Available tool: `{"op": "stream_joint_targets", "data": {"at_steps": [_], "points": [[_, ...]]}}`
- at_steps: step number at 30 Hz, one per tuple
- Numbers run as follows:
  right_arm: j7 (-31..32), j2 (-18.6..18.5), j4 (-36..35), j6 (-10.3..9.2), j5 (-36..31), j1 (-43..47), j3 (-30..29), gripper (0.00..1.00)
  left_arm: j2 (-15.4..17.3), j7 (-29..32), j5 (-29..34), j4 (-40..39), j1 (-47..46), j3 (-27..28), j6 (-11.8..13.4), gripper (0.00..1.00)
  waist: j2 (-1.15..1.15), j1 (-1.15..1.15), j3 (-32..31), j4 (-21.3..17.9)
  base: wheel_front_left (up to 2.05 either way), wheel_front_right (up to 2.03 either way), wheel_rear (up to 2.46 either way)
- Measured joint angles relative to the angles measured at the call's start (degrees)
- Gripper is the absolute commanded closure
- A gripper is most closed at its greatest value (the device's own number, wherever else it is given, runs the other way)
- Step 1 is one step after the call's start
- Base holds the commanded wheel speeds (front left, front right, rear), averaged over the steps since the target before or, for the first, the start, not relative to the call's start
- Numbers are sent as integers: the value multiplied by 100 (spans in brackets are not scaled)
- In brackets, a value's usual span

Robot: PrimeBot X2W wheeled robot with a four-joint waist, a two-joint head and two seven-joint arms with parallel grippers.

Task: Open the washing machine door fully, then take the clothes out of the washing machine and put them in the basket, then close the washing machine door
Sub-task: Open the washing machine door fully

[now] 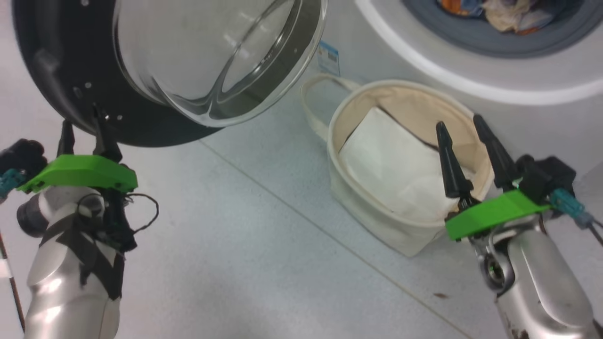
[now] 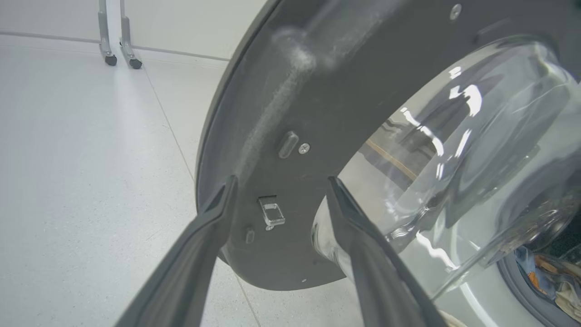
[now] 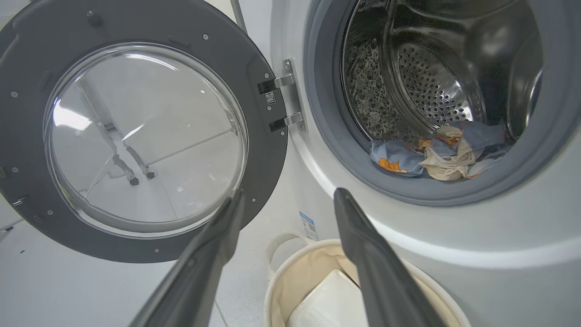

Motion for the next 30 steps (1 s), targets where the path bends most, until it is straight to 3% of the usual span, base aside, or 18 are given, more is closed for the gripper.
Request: {"op": "stream_joint_targets", "data": {"at_steps": [5, 10, 27, 30], "points": [[-96, 211, 9, 0, 8, 501, -233, 0, 62, 1, 369, 91, 61, -288, 186, 0, 0, 0, -504, -106, 0, 0, 0], [-129, 401, 21, 0, 48, 666, -144, 0, 288, 10, 483, -178, 371, -381, 208, 0, 0, 0, -794, -409, 0, 0, 0], [-175, 501, 64, 0, 115, 787, -97, 0, 1158, 802, 643, -2663, 2430, -524, 253, 0, 0, 0, -1339, -2795, 0, 0, 0], [-175, 502, 64, 0, 115, 817, -83, 0, 1270, 808, 671, -3127, 2687, -645, 112, 0, 0, 0, -1375, -3177, 0, 0, 0]]}}
